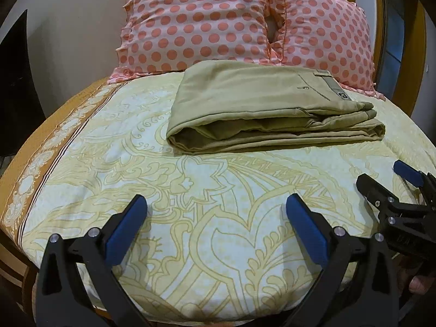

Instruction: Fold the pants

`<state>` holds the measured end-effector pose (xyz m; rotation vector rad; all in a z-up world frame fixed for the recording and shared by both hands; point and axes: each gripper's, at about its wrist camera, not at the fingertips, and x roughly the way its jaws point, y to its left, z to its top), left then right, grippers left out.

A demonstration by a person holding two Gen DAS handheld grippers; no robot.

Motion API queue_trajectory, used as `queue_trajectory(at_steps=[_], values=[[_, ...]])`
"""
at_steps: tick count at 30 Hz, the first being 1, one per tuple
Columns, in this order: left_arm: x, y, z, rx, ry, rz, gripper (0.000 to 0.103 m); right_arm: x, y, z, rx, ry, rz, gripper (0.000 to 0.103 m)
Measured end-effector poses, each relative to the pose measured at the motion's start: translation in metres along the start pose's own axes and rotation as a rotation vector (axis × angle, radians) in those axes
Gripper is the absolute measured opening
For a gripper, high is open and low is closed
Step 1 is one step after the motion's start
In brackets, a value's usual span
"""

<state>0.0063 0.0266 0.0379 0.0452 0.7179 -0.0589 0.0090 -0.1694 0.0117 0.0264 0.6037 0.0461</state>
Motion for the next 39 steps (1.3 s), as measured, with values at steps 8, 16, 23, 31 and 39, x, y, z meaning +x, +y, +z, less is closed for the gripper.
queue_trajectory(at_steps=[8, 16, 23, 31, 39], values=[[-0.002, -0.0008, -0.0018, -0.007, -0.021, 0.008, 0.101, 0.0003, 0.0006, -0.0013, -0.009, -0.019, 0.008, 0.102], [-0.0013, 0.0004, -0.0014, -0.008, -0.022, 0.009, 0.101, 0.0007, 0.0008, -0.0013, -0.011, -0.021, 0.012, 0.102], [-0.0012, 0.0004, -0.0017, -0.008, -0.022, 0.01, 0.101, 0.0008, 0.0023, -0.0014, -0.01, -0.021, 0.01, 0.102], [-0.0011, 0.0005, -0.0017, -0.009, -0.023, 0.009, 0.101, 0.001, 0.0026, -0.0014, -0.01, -0.021, 0.008, 0.102], [-0.0011, 0.0005, -0.0016, -0.009, -0.023, 0.01, 0.101, 0.001, 0.0027, -0.0015, -0.009, -0.021, 0.008, 0.102]])
